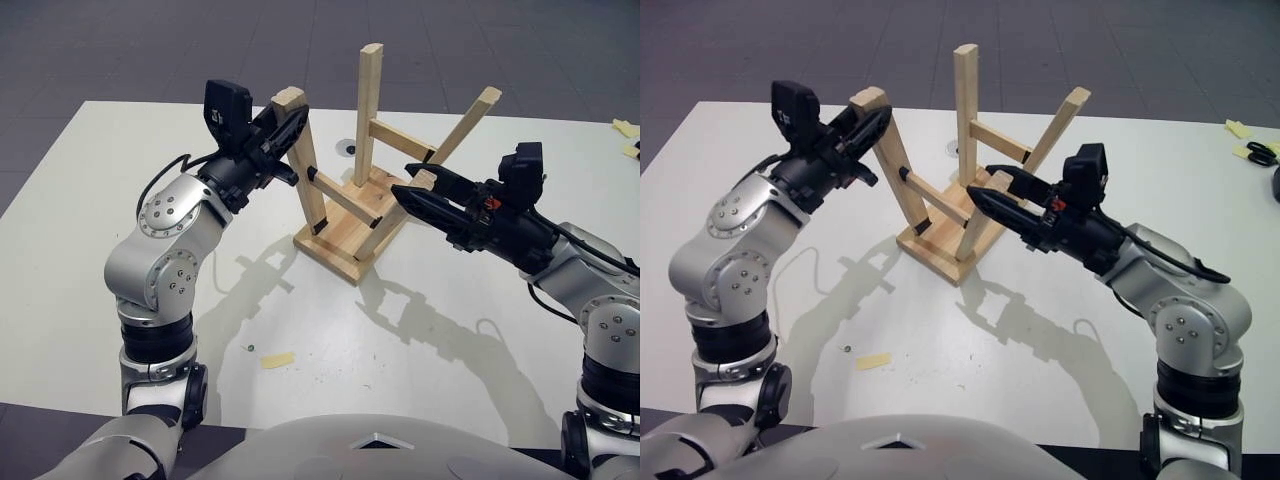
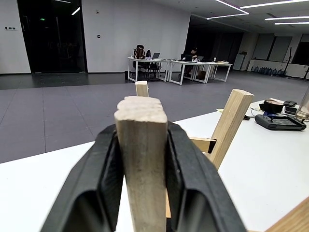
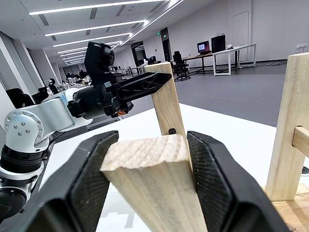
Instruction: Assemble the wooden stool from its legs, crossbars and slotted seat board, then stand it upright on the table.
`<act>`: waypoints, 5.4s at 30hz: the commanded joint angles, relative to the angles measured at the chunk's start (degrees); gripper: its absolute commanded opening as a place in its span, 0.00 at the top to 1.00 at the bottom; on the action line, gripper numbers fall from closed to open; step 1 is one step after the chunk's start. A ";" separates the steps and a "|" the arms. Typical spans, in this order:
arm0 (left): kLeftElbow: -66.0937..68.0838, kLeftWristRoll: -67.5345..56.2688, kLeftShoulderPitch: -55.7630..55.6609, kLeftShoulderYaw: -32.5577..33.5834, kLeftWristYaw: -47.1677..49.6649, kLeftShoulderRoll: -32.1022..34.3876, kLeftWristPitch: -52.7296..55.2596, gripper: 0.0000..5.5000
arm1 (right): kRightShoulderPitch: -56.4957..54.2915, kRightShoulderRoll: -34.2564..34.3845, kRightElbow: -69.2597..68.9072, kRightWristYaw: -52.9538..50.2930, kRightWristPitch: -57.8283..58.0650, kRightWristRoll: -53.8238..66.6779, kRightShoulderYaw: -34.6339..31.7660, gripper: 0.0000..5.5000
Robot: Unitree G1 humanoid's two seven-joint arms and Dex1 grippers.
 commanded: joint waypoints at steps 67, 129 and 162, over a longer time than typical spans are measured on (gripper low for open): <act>6.47 5.57 1.42 -6.54 0.83 -4.81 -16.25 0.81 | 0.01 0.82 2.07 0.56 -1.04 -2.46 4.09 0.57; 6.72 3.03 0.92 -2.93 0.79 -6.44 -18.14 0.81 | -14.45 3.35 11.08 -14.08 1.96 12.55 0.17 0.02; 13.45 2.93 1.80 -0.43 -0.05 -10.58 -20.52 0.81 | -12.03 5.01 10.15 -12.60 2.71 10.62 0.83 0.02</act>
